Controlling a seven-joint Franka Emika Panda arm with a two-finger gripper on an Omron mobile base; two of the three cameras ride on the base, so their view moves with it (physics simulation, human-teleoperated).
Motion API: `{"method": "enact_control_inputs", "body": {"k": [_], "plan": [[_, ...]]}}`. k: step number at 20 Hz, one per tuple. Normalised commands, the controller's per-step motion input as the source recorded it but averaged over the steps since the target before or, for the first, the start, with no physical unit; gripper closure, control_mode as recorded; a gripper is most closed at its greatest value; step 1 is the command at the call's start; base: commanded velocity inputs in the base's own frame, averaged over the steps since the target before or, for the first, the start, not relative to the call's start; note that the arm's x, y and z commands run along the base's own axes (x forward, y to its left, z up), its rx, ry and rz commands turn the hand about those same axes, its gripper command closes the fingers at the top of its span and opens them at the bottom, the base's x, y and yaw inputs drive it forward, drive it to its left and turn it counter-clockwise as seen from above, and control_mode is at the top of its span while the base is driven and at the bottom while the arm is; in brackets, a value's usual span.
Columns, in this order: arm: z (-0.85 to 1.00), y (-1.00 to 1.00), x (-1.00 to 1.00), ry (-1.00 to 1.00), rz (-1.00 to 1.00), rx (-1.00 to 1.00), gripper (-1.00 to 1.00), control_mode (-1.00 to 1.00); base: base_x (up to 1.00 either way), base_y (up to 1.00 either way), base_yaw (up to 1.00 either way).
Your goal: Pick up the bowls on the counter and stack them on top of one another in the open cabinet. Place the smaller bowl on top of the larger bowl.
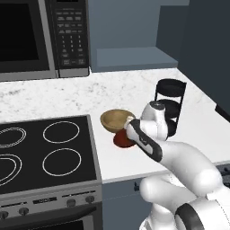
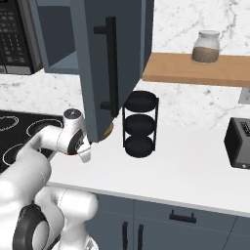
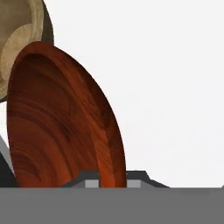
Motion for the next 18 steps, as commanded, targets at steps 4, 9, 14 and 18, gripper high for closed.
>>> {"method": "enact_control_inputs", "body": {"k": [4, 9, 14, 18], "plan": [[0.62, 0.00, -0.21, -0.22, -0.41, 0.00, 1.00, -1.00, 0.00, 0.00, 0.00], [0.46, 0.00, -0.07, -0.27, -0.37, 0.00, 1.00, -1.00, 0.00, 0.00, 0.00], [0.33, 0.04, 0.02, -0.19, -0.20, 0.05, 1.00, -1.00, 0.00, 0.00, 0.00], [0.13, 0.00, 0.29, 0.00, 0.00, 0.13, 1.00, -1.00, 0.00, 0.00, 0.00]]}}
